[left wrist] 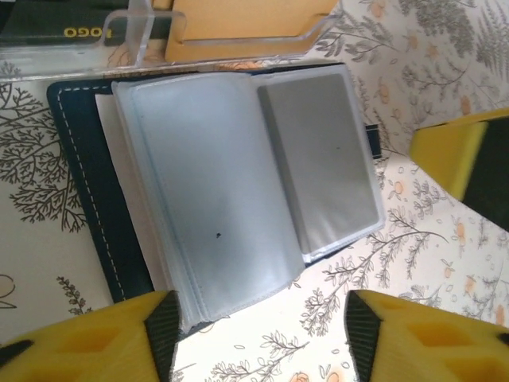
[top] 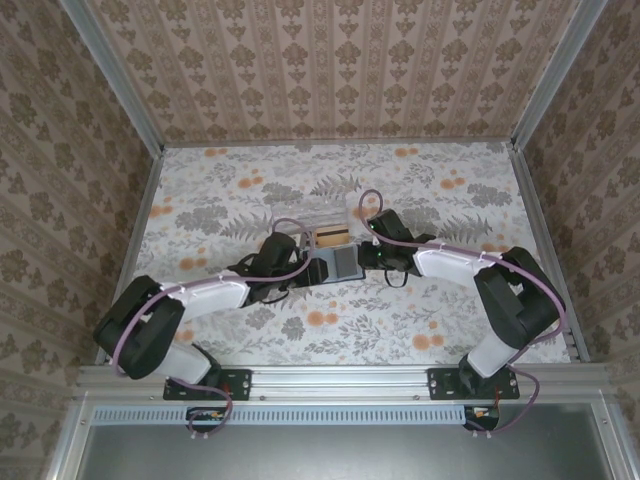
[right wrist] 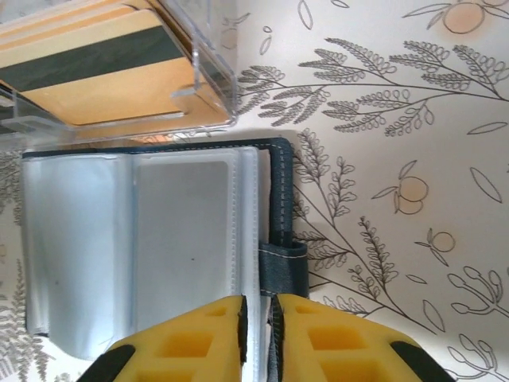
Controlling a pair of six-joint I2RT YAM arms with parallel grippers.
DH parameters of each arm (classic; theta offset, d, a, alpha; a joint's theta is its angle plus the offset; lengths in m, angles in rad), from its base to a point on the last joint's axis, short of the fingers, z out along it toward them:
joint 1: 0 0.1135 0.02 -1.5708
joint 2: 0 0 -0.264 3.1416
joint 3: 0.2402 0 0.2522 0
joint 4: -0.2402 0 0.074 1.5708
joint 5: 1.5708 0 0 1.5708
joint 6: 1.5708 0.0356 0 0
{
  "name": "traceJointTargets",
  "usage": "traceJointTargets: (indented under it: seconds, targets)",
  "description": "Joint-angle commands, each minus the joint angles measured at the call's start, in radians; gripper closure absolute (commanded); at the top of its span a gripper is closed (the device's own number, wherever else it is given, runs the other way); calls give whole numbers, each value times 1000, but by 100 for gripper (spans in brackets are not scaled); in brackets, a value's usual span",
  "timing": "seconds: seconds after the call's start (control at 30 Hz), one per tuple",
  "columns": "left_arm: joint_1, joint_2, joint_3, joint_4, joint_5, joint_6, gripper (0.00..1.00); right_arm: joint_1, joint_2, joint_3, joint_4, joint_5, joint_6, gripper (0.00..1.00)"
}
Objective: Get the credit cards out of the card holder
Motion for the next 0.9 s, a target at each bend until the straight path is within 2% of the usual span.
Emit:
traceJointTargets:
  seconds: [0.0, 0.03, 0.1, 0.33, 0.87]
  targets:
    - [7, 36, 41, 25, 15, 2, 65, 0, -4, -7, 25, -68, 15, 79]
    - [7, 50, 46, 23, 15, 3, 73, 1, 9, -2, 33, -88, 17, 79]
    - [8, 73, 49, 28, 17, 3, 80, 0, 33, 2, 56, -124, 26, 79]
    - [14, 120, 35, 25, 12, -11, 82, 2, 104, -4, 106, -175, 56, 78]
    - [15, 140, 12, 39, 8, -28, 85, 3, 74, -16, 40, -93, 52, 73]
